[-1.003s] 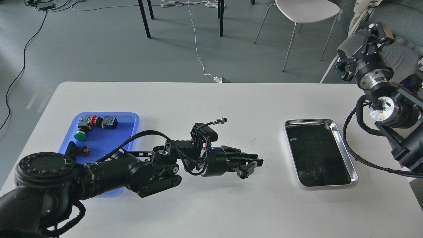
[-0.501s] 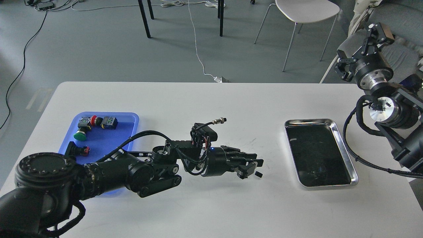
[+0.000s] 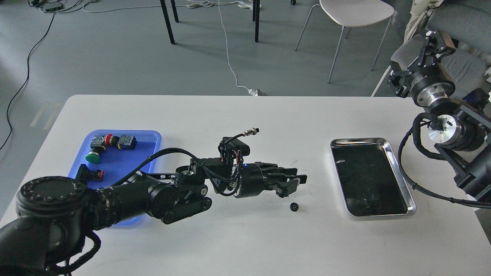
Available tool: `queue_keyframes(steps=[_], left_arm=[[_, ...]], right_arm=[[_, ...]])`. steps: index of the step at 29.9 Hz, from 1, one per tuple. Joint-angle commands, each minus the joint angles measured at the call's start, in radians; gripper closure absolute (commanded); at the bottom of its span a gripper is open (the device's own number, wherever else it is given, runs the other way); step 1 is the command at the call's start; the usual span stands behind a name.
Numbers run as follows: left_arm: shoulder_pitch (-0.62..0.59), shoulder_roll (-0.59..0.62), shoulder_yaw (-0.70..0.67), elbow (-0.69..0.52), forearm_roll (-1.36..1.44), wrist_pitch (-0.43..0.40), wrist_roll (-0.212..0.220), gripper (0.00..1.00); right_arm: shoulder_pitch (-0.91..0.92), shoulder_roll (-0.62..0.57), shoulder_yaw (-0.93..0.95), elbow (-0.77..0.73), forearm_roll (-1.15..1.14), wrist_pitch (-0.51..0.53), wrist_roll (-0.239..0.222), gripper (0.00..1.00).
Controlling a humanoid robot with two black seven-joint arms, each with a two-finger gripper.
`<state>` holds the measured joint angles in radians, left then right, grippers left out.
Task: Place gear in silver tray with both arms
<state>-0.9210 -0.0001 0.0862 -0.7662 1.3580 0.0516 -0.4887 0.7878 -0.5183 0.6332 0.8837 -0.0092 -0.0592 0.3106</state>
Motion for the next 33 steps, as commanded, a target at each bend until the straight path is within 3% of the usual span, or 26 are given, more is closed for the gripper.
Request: queue_keyframes(steps=[1,10,16,19,25,33], left_arm=[[-0.007,0.000,-0.060,0.019,-0.023,0.001,0.000,0.47],[-0.079,0.000,-0.204,0.071,-0.167,0.007,0.000,0.22],[-0.111,0.000,-0.259,0.096,-0.260,0.085,0.000,0.14],[-0.136,0.000,-0.276,0.103,-0.312,0.100,0.000,0.05],[-0.140,0.028,-0.286,0.108,-0.431,0.108,0.000,0.02],[-0.165,0.124,-0.318,0.149,-0.551,0.102,0.000,0.02]], right_arm=[[0.011,-0.022,-0.059,0.009,0.000,0.001,-0.001,0.01],[0.010,-0.126,-0.102,0.087,-0.003,0.009,0.010,0.01],[0.016,-0.167,-0.134,0.109,-0.046,0.012,0.001,0.01],[0.043,-0.203,-0.203,0.136,-0.060,0.013,-0.004,0.01],[0.071,-0.246,-0.245,0.195,-0.080,0.015,0.001,0.01],[0.088,-0.276,-0.245,0.227,-0.267,0.016,0.005,0.01]])
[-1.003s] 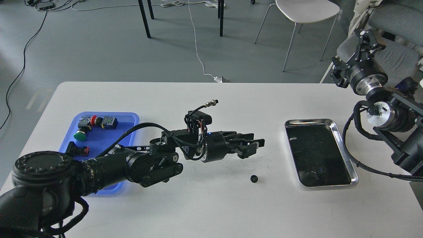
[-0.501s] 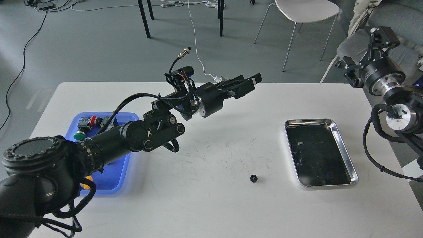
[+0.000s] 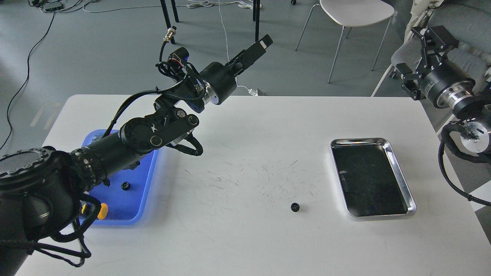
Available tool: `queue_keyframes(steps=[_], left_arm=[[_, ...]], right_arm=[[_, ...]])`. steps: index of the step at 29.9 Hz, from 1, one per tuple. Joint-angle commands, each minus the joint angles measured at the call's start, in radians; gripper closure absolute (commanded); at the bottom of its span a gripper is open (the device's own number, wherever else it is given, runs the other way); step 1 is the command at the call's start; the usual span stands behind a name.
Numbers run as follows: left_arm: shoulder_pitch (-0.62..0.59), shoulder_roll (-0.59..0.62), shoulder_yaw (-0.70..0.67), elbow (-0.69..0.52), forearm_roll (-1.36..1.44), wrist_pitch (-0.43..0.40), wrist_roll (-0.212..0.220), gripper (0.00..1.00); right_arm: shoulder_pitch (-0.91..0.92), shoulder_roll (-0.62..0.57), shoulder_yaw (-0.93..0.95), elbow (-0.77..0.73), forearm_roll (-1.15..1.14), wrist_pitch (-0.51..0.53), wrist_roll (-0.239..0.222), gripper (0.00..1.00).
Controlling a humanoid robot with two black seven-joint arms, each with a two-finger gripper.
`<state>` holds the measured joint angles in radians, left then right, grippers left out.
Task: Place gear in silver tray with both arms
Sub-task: 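Retract the left arm back above the blue tray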
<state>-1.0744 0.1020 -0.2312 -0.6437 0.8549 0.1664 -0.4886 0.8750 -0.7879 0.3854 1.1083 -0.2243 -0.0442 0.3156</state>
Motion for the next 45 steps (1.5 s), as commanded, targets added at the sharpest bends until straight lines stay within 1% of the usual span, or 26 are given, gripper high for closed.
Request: queue_keyframes(steps=[1,3,6,9,11,13,14,15,20,23,25,27,30,34,35,37,39,40,41,43,45], left_arm=[[-0.012,0.030,0.000,0.027,-0.077,-0.018,0.000,0.02],[-0.012,0.063,-0.002,0.027,-0.158,-0.050,0.000,0.02],[-0.015,0.113,-0.002,0.029,-0.273,-0.125,0.000,0.02],[-0.027,0.136,0.006,0.050,-0.342,-0.189,0.000,0.02],[-0.025,0.145,-0.003,0.052,-0.361,-0.215,0.000,0.02],[-0.013,0.166,-0.022,0.058,-0.407,-0.223,0.000,0.02],[-0.009,0.169,-0.031,0.062,-0.430,-0.223,0.021,0.02],[-0.006,0.174,-0.037,0.065,-0.463,-0.225,0.054,0.02],[-0.002,0.185,-0.053,0.096,-0.573,-0.248,0.103,0.02],[0.002,0.195,-0.060,0.114,-0.594,-0.268,0.104,0.02],[0.008,0.211,-0.085,0.118,-0.618,-0.303,0.107,0.02],[0.022,0.211,-0.096,0.119,-0.637,-0.321,0.110,0.02],[0.031,0.211,-0.097,0.121,-0.642,-0.323,0.110,0.02],[0.042,0.211,-0.097,0.122,-0.643,-0.320,0.110,0.02],[0.042,0.209,-0.097,0.124,-0.643,-0.318,0.110,0.02],[0.042,0.212,-0.100,0.122,-0.645,-0.326,0.110,0.02],[0.042,0.212,-0.115,0.122,-0.655,-0.323,0.110,0.02],[0.042,0.214,-0.120,0.124,-0.660,-0.326,0.110,0.02],[0.042,0.214,-0.123,0.124,-0.662,-0.326,0.111,0.02],[0.045,0.215,-0.123,0.124,-0.665,-0.326,0.116,0.02],[0.062,0.212,-0.122,0.127,-0.665,-0.315,0.140,0.02]], right_arm=[[-0.001,-0.007,0.001,0.002,-0.066,0.003,0.002,0.01],[0.001,-0.007,0.001,0.008,-0.067,0.006,0.005,0.01],[0.007,-0.008,0.000,0.019,-0.067,0.018,0.000,0.03],[0.009,-0.027,-0.008,0.039,-0.076,0.023,-0.006,0.03],[0.009,-0.045,-0.013,0.068,-0.105,0.024,-0.003,0.03],[0.004,-0.057,-0.017,0.090,-0.153,0.030,-0.003,0.03],[0.002,-0.068,-0.022,0.099,-0.183,0.043,-0.004,0.03],[0.005,-0.080,-0.037,0.114,-0.223,0.065,-0.004,0.03],[0.035,-0.097,-0.069,0.133,-0.305,0.122,-0.003,0.03],[0.090,-0.122,-0.140,0.136,-0.394,0.155,-0.003,0.03],[0.142,-0.123,-0.212,0.150,-0.431,0.162,-0.003,0.03],[0.186,-0.134,-0.278,0.160,-0.460,0.170,0.002,0.03],[0.251,-0.140,-0.364,0.202,-0.545,0.181,0.007,0.03],[0.324,-0.139,-0.468,0.211,-0.681,0.185,0.010,0.03],[0.340,-0.136,-0.496,0.212,-0.701,0.191,0.017,0.03],[0.370,-0.136,-0.539,0.226,-0.724,0.207,0.048,0.02],[0.409,-0.136,-0.585,0.239,-0.768,0.237,0.097,0.01],[0.426,-0.136,-0.595,0.240,-0.789,0.248,0.112,0.01],[0.446,-0.136,-0.609,0.245,-0.808,0.253,0.123,0.01],[0.469,-0.129,-0.632,0.252,-0.846,0.256,0.129,0.01],[0.472,-0.116,-0.646,0.265,-0.879,0.254,0.129,0.01]])
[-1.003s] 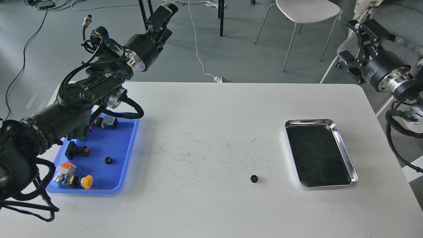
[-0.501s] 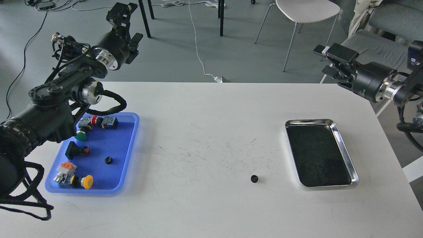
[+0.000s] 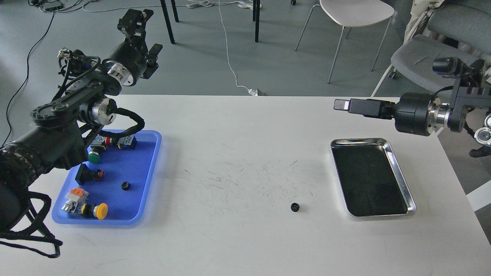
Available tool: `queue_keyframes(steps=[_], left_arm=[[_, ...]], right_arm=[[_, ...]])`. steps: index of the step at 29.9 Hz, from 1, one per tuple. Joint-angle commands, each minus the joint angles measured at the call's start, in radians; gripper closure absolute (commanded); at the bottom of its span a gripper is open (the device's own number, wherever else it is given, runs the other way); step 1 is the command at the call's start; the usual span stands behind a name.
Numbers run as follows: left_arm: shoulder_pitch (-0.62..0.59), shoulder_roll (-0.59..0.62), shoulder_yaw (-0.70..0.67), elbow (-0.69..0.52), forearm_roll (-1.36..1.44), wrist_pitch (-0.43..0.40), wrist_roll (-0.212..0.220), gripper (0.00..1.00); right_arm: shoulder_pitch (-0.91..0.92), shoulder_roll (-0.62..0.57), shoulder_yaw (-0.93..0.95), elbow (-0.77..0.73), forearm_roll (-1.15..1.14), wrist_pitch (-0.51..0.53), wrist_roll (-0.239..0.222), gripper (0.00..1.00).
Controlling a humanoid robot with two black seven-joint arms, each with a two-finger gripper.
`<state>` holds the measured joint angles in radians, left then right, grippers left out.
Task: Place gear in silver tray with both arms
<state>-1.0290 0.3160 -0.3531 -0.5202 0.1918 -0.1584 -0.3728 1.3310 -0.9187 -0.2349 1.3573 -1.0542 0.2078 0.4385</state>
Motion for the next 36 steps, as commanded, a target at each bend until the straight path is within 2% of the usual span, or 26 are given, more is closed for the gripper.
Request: queue_keyframes(steps=[1,3,5,7,15,25,36], left_arm=[[0.027,-0.002,-0.003,0.005,-0.002,0.008,0.049,0.02],[0.041,-0.002,-0.023,0.017,-0.014,0.010,0.100,0.02],[0.053,0.000,-0.064,0.019,-0.060,0.008,0.173,0.02],[0.064,0.001,-0.093,0.026,-0.101,0.008,0.206,0.02],[0.064,-0.011,-0.124,0.089,-0.123,-0.001,0.203,0.02],[0.058,-0.015,-0.139,0.094,-0.120,0.007,0.203,0.02],[0.058,-0.028,-0.138,0.094,-0.120,0.016,0.192,0.01]], right_arm=[[0.016,0.021,-0.027,0.017,-0.061,0.002,0.008,0.01],[0.016,0.024,-0.030,0.019,-0.079,0.004,0.009,0.01],[0.016,0.037,-0.031,0.017,-0.119,0.002,0.015,0.01],[0.016,0.049,-0.031,0.019,-0.162,0.002,0.023,0.01],[0.080,0.112,-0.102,0.025,-0.244,-0.002,0.037,0.01],[0.209,0.192,-0.264,0.026,-0.335,-0.002,0.050,0.04],[0.226,0.319,-0.325,0.017,-0.415,-0.002,0.050,0.07]])
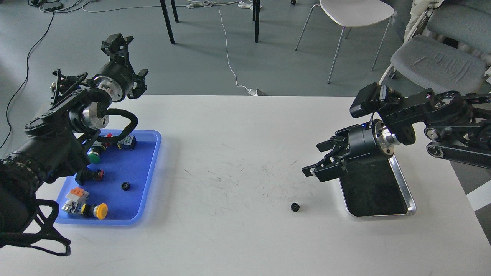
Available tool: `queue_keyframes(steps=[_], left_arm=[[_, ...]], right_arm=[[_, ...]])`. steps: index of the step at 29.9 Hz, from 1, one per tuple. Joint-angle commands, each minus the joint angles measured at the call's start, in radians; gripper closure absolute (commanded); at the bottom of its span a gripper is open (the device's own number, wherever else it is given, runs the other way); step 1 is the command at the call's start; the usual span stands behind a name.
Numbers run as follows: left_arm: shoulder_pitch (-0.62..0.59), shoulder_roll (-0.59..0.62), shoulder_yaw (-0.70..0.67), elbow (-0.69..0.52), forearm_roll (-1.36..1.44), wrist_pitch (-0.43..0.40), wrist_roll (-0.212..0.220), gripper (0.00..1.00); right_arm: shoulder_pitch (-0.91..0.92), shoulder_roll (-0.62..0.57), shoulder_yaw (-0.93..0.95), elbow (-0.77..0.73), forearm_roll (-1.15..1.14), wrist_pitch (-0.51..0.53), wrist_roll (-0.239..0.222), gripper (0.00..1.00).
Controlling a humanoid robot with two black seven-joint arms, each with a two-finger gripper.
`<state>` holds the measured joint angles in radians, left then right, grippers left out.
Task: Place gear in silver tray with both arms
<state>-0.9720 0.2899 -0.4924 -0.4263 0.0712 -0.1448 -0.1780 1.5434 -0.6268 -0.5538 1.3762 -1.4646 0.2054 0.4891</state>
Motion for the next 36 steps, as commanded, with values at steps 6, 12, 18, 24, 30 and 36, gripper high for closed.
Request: queue_keyframes(steps=[6,12,18,24,30,36], left_arm=[[0.004,0.000,0.003,0.000,0.001,0.007,-0.003,0.01],[0.006,0.008,0.000,0.000,-0.001,0.005,-0.003,0.01],[0.012,0.009,-0.026,0.000,-0.002,-0.001,-0.002,0.01],[0.012,0.003,-0.029,0.000,-0.002,0.004,-0.003,0.01],[0.012,0.003,-0.029,0.000,-0.002,0.005,-0.012,0.01],[0.012,0.006,-0.029,0.000,-0.002,0.004,-0.017,0.01]], right_arm=[[0.020,0.029,-0.011,-0.026,-0.034,0.020,0.000,0.06],[0.009,0.042,-0.026,-0.057,-0.049,0.071,0.000,0.03],[0.007,0.087,-0.032,-0.072,-0.060,0.075,0.000,0.03],[0.010,0.154,-0.063,-0.075,-0.062,0.075,0.000,0.05],[0.014,0.249,-0.110,-0.109,-0.063,0.075,0.000,0.07],[0.009,0.315,-0.144,-0.131,-0.094,0.074,0.000,0.12]])
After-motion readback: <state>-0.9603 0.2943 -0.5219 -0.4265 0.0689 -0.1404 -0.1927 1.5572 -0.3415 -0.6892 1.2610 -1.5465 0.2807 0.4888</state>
